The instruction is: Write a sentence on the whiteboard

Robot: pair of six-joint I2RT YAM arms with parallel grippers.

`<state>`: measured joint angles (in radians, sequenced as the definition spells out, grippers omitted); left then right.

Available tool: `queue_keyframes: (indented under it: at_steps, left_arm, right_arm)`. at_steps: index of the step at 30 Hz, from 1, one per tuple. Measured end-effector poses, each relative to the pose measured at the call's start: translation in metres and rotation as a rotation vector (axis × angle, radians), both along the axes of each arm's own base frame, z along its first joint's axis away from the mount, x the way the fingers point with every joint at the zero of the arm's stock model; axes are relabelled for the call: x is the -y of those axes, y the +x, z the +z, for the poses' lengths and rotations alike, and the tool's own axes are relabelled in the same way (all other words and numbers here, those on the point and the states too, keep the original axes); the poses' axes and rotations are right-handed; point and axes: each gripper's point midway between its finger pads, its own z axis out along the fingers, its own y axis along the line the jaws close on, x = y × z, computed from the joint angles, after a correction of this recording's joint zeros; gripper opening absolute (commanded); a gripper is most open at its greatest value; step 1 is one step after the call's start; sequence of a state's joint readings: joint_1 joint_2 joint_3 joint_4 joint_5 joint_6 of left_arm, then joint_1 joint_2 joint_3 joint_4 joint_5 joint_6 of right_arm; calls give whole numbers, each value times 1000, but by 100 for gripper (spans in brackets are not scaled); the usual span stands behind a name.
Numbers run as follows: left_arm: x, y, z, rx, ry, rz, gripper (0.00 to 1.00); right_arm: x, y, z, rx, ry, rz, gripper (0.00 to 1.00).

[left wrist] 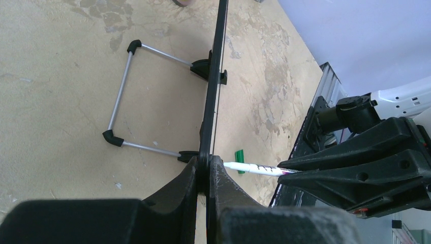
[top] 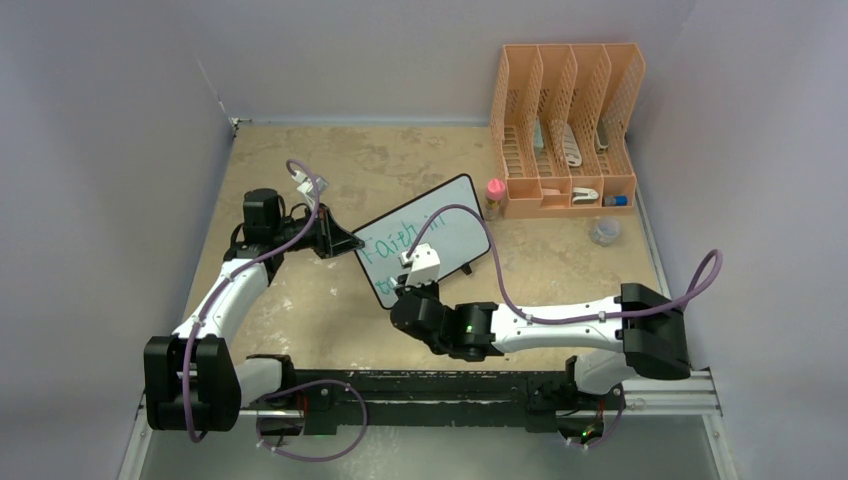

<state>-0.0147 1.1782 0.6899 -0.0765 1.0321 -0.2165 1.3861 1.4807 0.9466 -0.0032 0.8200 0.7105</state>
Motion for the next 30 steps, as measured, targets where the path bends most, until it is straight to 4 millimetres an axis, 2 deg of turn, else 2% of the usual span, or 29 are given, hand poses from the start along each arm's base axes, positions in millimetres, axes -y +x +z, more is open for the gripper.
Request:
queue_keyframes:
  at_steps: [22,30]
  left_arm:
    - [0,0,0,0,0,0,0]
    - [0,0,0,-1,0,0,0]
  right_arm:
    - [7,12,-4,-4,-5,-35,0]
    - [8,13,-11,-9,-22,-39,0]
